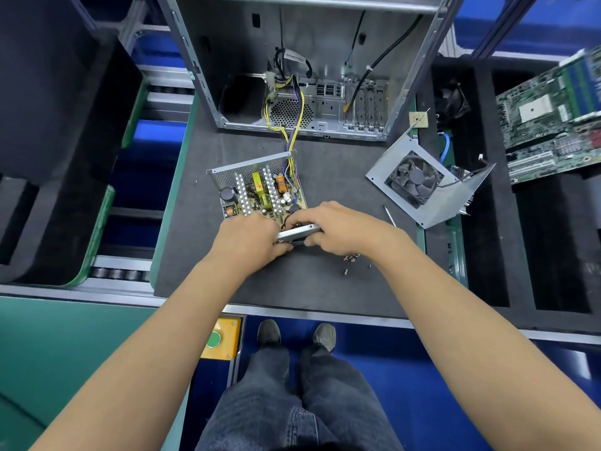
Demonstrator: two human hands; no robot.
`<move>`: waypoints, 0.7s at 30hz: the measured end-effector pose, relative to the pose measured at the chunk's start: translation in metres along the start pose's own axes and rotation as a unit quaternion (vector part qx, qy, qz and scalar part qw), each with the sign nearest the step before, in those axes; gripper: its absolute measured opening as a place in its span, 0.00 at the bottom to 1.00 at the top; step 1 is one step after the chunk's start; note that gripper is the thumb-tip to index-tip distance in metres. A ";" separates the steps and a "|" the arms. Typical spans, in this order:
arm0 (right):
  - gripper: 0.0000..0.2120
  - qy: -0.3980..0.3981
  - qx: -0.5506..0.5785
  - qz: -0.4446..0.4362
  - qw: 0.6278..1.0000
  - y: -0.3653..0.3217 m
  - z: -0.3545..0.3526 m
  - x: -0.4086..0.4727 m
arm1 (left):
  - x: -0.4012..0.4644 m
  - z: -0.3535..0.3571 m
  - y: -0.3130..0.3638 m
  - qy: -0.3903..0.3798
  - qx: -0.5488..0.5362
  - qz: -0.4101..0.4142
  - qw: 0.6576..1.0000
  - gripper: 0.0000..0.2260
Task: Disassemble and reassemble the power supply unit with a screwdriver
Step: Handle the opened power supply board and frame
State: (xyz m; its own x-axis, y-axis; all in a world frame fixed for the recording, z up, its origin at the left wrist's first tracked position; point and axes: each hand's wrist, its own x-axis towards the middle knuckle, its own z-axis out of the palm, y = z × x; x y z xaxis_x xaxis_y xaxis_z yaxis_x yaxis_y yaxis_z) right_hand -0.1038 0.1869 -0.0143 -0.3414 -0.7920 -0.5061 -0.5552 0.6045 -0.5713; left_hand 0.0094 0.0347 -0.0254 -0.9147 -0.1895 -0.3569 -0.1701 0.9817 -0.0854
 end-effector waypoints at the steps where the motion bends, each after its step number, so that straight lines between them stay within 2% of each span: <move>1: 0.20 -0.003 -0.007 0.003 1.000 0.000 -0.003 0.001 | 0.002 -0.001 0.000 0.003 0.001 0.001 1.000 0.22; 9: 0.19 -0.015 -0.043 -0.030 0.999 -0.005 -0.014 0.012 | 0.006 0.001 -0.003 0.005 -0.002 0.012 1.000 0.21; 16: 0.19 -0.022 0.018 -0.034 0.999 0.004 -0.016 0.009 | 0.006 0.000 -0.003 0.005 -0.019 0.020 1.000 0.20; 21: 0.19 -0.008 0.042 -0.033 0.999 0.006 -0.010 0.007 | 0.003 -0.001 -0.006 0.051 -0.063 0.044 0.996 0.15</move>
State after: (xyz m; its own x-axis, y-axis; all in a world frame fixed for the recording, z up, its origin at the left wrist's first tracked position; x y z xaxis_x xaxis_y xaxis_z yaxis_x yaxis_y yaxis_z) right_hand -0.1175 0.1840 -0.0151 -0.2929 -0.8293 -0.4759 -0.5104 0.5565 -0.6556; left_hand 0.0072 0.0287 -0.0255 -0.9595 -0.1066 -0.2607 -0.1268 0.9900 0.0621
